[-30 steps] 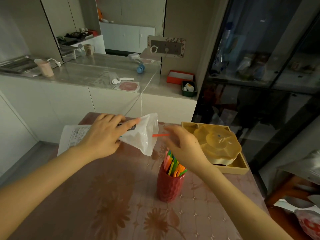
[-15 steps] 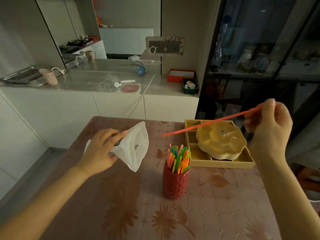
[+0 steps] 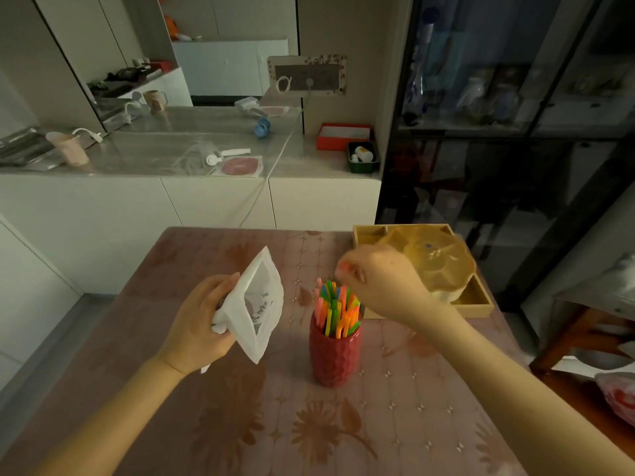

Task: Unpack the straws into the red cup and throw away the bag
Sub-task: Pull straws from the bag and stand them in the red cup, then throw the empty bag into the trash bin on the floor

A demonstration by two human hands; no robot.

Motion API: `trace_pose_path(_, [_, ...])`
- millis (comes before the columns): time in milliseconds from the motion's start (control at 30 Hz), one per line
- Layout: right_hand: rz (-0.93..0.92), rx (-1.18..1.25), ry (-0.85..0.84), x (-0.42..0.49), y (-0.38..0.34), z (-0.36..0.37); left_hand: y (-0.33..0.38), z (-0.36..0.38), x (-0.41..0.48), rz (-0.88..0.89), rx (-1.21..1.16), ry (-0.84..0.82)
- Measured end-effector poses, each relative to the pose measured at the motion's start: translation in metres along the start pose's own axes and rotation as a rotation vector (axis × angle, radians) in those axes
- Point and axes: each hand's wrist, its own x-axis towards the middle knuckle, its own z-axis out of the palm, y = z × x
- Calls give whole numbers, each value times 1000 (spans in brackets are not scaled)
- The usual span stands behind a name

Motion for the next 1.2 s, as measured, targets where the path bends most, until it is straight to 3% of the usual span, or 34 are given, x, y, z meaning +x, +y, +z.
trace_pose_path(67, [26, -1, -40, -12, -3, 10, 3, 3, -3, -43, -66, -8])
trace_pose_path(167, [-48, 332, 149, -38, -24, 4, 14, 3, -6, -25, -95, -82])
trace_pose_path(233, [-144, 403, 161, -55, -39, 1, 27, 1, -8, -30, -142, -182])
trace_pose_path(367, [-122, 242, 217, -86, -65, 11, 47, 3, -18, -42, -272, -327])
trace_pose_path(600, [53, 336, 347, -144, -82, 26, 81, 27, -58, -78, -446, -426])
trace_pose_path(800, [94, 353, 380, -215, -51, 7, 138, 38, -85, 34, -491, -604])
trace_pose_path(967, [270, 390, 289, -303, -10, -26, 208, 78, -114, -88, -707, -610])
trace_pose_path(1067, [528, 819, 57, -366, 12, -54, 272, 117, -135, -43, -594, -574])
trace_pose_path(1133, [701, 989, 85, -405, 29, -70, 318, 150, -149, 62, -477, -547])
trace_pose_path(1200, [813, 908, 165, -441, 47, -81, 359, 185, -169, 139, -436, -562])
